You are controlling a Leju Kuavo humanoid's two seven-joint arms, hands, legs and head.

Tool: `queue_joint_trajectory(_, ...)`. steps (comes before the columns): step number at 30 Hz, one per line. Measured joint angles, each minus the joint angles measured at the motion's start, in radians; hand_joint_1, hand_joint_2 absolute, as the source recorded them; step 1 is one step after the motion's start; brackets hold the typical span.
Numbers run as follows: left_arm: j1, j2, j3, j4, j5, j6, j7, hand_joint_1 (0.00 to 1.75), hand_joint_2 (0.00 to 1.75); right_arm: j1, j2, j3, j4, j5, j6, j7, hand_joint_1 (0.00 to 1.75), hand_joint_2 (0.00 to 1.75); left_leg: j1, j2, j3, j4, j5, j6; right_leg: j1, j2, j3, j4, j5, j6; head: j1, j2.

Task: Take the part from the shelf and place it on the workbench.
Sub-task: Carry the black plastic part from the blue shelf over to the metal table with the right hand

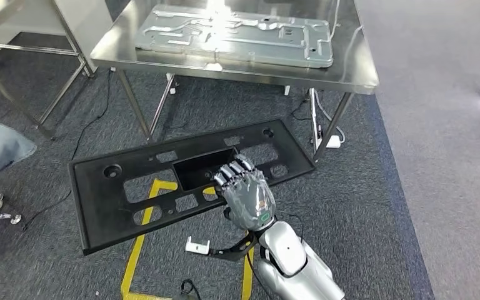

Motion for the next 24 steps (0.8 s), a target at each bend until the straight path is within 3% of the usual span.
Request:
queue_joint_trajectory(2, 0.001, -0.001, 0.001, 0.000, 0.000, 0.000, -0.001, 0.00, 1.75, 0.001, -0.001, 0.000, 0.004, 0.000, 0.000, 0.000, 1.75, 1.75, 0.000, -0.015, 0.000, 0.000, 0.000, 0.002, -0.004, 0.009, -0.059, 0.115, -0.040, 0.007, 0.000, 0.000)
queue_joint_trajectory(3, 0.002, 0.000, 0.002, 0.000, 0.000, 0.000, -0.001, 0.00, 1.75, 0.002, -0.002, 0.001, 0.007, 0.000, 0.000, 0.000, 1.75, 1.75, 0.000, -0.023, 0.000, 0.001, 0.000, 0.002, -0.006, 0.009, -0.074, 0.141, -0.040, 0.009, 0.000, 0.000)
queue_joint_trajectory(4, 0.002, 0.000, 0.002, 0.000, 0.000, 0.000, -0.001, 0.00, 1.75, 0.002, -0.002, 0.001, 0.009, 0.000, 0.000, 0.000, 1.75, 1.75, 0.000, -0.033, 0.000, 0.001, 0.000, 0.002, -0.008, 0.010, -0.070, 0.126, -0.019, 0.009, 0.000, 0.000)
queue_joint_trajectory(5, 0.002, 0.000, 0.002, 0.000, 0.000, 0.000, -0.001, 0.00, 1.75, 0.002, -0.002, 0.001, 0.010, 0.000, 0.000, 0.000, 1.75, 1.75, 0.001, -0.043, 0.000, 0.002, 0.000, 0.001, -0.011, 0.012, -0.049, 0.077, 0.015, 0.009, 0.000, 0.000)
queue_joint_trajectory(7, 0.002, -0.001, 0.003, 0.000, 0.000, 0.002, -0.001, 0.00, 1.75, 0.000, -0.002, 0.002, 0.012, 0.000, 0.000, 0.001, 1.75, 1.75, 0.002, -0.063, 0.000, 0.003, 0.000, -0.004, -0.015, 0.040, 0.012, -0.052, 0.073, 0.005, 0.000, 0.000)
queue_joint_trajectory(9, 0.001, -0.001, 0.003, 0.000, 0.000, 0.008, -0.003, 0.00, 1.75, -0.002, -0.003, 0.004, 0.012, 0.001, 0.000, 0.002, 1.75, 1.75, 0.005, -0.079, -0.006, 0.003, 0.002, -0.016, -0.015, 0.074, 0.045, -0.122, 0.085, 0.001, 0.000, 0.000)
queue_joint_trajectory(11, 0.001, -0.001, 0.003, 0.000, 0.001, 0.011, -0.006, 0.00, 1.75, -0.003, -0.003, 0.006, 0.012, 0.002, -0.001, 0.004, 1.75, 1.75, 0.009, -0.092, -0.010, -0.003, 0.007, -0.032, -0.012, 0.075, 0.051, -0.133, 0.084, -0.009, -0.001, 0.000)
queue_joint_trajectory(12, 0.001, -0.001, 0.003, 0.000, 0.001, 0.012, -0.007, 0.00, 1.75, -0.003, -0.002, 0.007, 0.012, 0.002, -0.001, 0.004, 1.75, 1.75, 0.010, -0.088, -0.011, -0.002, 0.006, -0.038, -0.012, 0.068, 0.055, -0.139, 0.088, -0.016, -0.001, 0.000)
queue_joint_trajectory(14, 0.000, 0.000, 0.003, 0.000, 0.000, 0.011, -0.008, 0.00, 1.75, -0.005, -0.002, 0.009, 0.012, 0.003, -0.001, 0.005, 1.75, 1.75, 0.008, -0.055, -0.030, 0.040, -0.023, -0.044, -0.014, 0.053, 0.062, -0.152, 0.093, -0.032, -0.004, 0.000)
queue_joint_trajectory(16, 0.000, 0.001, 0.003, 0.000, -0.002, 0.012, -0.009, 0.00, 1.75, -0.006, -0.001, 0.010, 0.013, 0.002, -0.001, 0.005, 1.75, 1.75, 0.006, -0.019, -0.082, 0.156, -0.084, -0.045, -0.010, 0.038, 0.065, -0.155, 0.093, -0.042, -0.006, 0.000)
queue_joint_trajectory(17, 0.001, 0.001, 0.004, 0.000, -0.003, 0.013, -0.009, 0.00, 1.75, -0.006, -0.002, 0.010, 0.013, 0.002, -0.001, 0.005, 1.75, 1.75, 0.006, -0.013, -0.112, 0.219, -0.109, -0.046, -0.007, 0.032, 0.064, -0.154, 0.092, -0.044, -0.006, 0.000)
queue_joint_trajectory(18, 0.003, 0.001, 0.004, 0.000, -0.004, 0.013, -0.010, 0.00, 1.75, -0.005, -0.002, 0.011, 0.014, 0.002, -0.001, 0.004, 1.75, 1.75, 0.007, -0.011, -0.130, 0.260, -0.120, -0.047, -0.005, 0.026, 0.063, -0.151, 0.091, -0.045, -0.006, 0.000)
queue_joint_trajectory(19, 0.004, 0.002, 0.004, 0.000, -0.005, 0.012, -0.010, 0.00, 1.75, -0.005, -0.002, 0.011, 0.014, 0.001, -0.001, 0.004, 1.75, 1.75, 0.007, -0.009, -0.131, 0.266, -0.112, -0.048, -0.004, 0.022, 0.063, -0.149, 0.090, -0.046, -0.006, 0.000)
queue_joint_trajectory(20, 0.005, 0.002, 0.004, 0.001, -0.006, 0.010, -0.010, 0.00, 1.75, -0.005, -0.002, 0.011, 0.015, 0.000, -0.001, 0.004, 1.75, 1.75, 0.007, -0.007, -0.112, 0.231, -0.087, -0.047, -0.003, 0.019, 0.062, -0.146, 0.089, -0.045, -0.006, 0.000)
queue_joint_trajectory(22, 0.003, 0.002, 0.004, 0.001, -0.006, 0.009, -0.009, 0.00, 1.75, -0.006, -0.002, 0.012, 0.015, 0.000, -0.001, 0.004, 1.75, 1.75, 0.005, -0.002, -0.041, 0.099, -0.031, -0.042, -0.002, 0.016, 0.061, -0.139, 0.084, -0.041, -0.006, 0.000)
queue_joint_trajectory(24, 0.001, 0.002, 0.004, 0.001, -0.006, 0.008, -0.009, 0.00, 1.75, -0.007, -0.002, 0.013, 0.015, 0.000, -0.001, 0.003, 1.75, 1.75, 0.001, 0.000, 0.001, 0.017, -0.012, -0.035, 0.001, 0.015, 0.057, -0.131, 0.081, -0.032, -0.006, 0.000)
